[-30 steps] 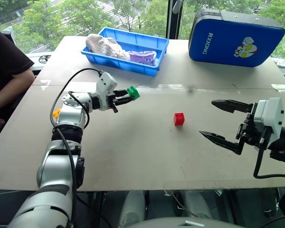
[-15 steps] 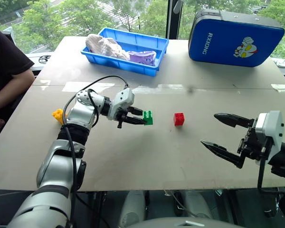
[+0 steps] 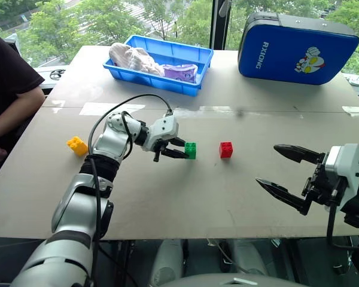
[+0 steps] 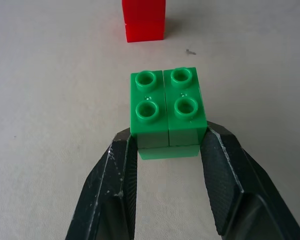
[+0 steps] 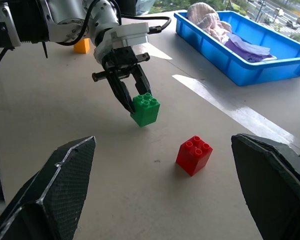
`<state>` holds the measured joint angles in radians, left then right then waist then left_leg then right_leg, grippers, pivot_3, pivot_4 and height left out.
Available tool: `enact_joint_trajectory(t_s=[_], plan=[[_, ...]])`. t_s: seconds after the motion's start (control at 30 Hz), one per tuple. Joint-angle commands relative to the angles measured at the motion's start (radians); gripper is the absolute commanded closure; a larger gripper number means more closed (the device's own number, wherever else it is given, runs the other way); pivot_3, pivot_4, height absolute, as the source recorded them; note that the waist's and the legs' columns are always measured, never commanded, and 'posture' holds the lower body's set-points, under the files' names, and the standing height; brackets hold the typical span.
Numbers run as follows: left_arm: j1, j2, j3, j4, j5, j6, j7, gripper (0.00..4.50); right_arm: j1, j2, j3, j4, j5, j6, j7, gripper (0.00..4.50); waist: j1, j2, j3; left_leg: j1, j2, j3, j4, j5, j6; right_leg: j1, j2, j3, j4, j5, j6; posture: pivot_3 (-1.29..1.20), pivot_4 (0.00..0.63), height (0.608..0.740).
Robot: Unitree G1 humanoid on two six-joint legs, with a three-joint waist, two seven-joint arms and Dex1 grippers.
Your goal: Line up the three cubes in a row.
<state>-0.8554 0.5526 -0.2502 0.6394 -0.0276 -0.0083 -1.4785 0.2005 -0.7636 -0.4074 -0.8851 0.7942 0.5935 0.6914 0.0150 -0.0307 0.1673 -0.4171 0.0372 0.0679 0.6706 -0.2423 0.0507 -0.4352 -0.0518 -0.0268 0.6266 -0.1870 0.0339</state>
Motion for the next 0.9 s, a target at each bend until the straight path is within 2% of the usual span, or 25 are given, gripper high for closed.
enact_joint_trajectory(t_s=[0.03, 0.57, 0.73, 0.9], plan=[[-0.015, -0.011, -0.002, 0.009, 0.008, -0.02, 0.013, 3.18, 0.005, -0.011, -0.029, -0.031, 0.007, -0.03, 0.001, 0.0, -0.001, 0.0, 0.0, 0.0, 0.0, 0.0, 0.0, 0.0, 0.0, 0.0, 0.0, 0.0, 0.0, 0.0, 0.0, 0.0, 0.15, 0.74], [-0.023, -0.042, -0.006, 0.083, 0.029, -0.077, 0.024, 3.18, 0.02, -0.023, -0.035, -0.03, 0.009, -0.037, -0.002, 0.0, 0.001, 0.0, -0.001, 0.001, 0.0, 0.0, 0.0, 0.0, 0.0, 0.001, 0.0, 0.0, 0.0, 0.0, 0.0, 0.0, 0.15, 0.74], [-0.022, -0.035, 0.014, 0.047, 0.007, -0.051, 0.019, 0.96, 0.019, -0.026, -0.038, -0.032, 0.013, -0.035, -0.007, 0.0, 0.0, 0.0, -0.001, 0.001, 0.0, 0.0, 0.001, 0.0, 0.0, 0.002, 0.0, 0.0, 0.0, 0.0, 0.0, 0.0, 0.15, 0.74], [0.056, 0.081, 0.103, -0.112, -0.062, 0.066, 0.009, 0.96, 0.015, -0.028, -0.032, -0.025, 0.014, -0.042, 0.004, 0.0, -0.008, 0.0, -0.001, 0.002, 0.001, -0.003, 0.0, 0.0, 0.0, 0.001, 0.001, 0.001, 0.0, 0.0, 0.0, 0.0, 0.15, 0.74]])
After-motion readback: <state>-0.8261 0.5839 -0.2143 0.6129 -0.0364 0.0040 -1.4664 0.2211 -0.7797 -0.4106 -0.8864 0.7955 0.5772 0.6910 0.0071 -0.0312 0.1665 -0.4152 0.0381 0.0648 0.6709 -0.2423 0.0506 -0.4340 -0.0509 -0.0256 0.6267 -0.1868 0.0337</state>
